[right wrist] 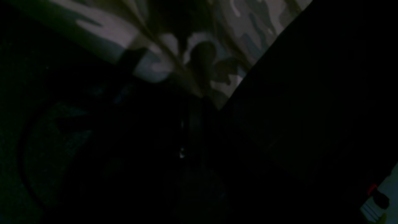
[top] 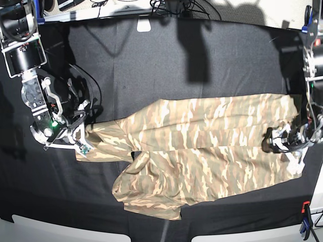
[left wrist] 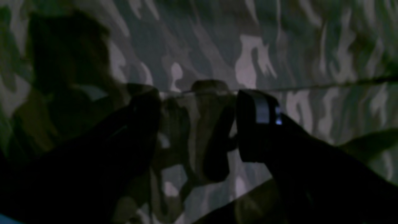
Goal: Layout the t-shirt on the table in an organized manner, then fold the t-shirt properly
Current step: 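Lower the left gripper and grasp the shirt's opposite end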
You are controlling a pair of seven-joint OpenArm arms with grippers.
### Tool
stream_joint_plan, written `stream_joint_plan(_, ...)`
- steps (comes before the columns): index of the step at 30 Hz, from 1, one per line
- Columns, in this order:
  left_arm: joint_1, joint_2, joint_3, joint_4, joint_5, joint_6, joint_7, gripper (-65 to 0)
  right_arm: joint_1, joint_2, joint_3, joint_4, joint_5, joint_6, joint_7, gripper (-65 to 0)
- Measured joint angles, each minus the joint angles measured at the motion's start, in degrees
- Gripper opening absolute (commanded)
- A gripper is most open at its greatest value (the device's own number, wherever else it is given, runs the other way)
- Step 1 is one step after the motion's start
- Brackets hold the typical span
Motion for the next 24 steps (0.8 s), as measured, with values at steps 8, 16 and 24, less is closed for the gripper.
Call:
stream_joint_plan(8,0.1,-0.4,0.0,0.1,-10.2,0.2,9.0,-43.6,0.0,0.0,0.0,0.0,0.0,0.0,0.0,-65.0)
stream_joint_plan(16,0.2,-0.5,0.0,0.1,-10.3,0.2,8.8,-56.1,0.0,0.0,0.0,0.0,0.0,0.0,0.0,-65.0)
stream_joint_plan(24,0.3,-0.9,0.0,0.0,-12.5,0.2,8.8,-65.0,0.0,0.0,0.0,0.0,0.0,0.0,0.0,-65.0)
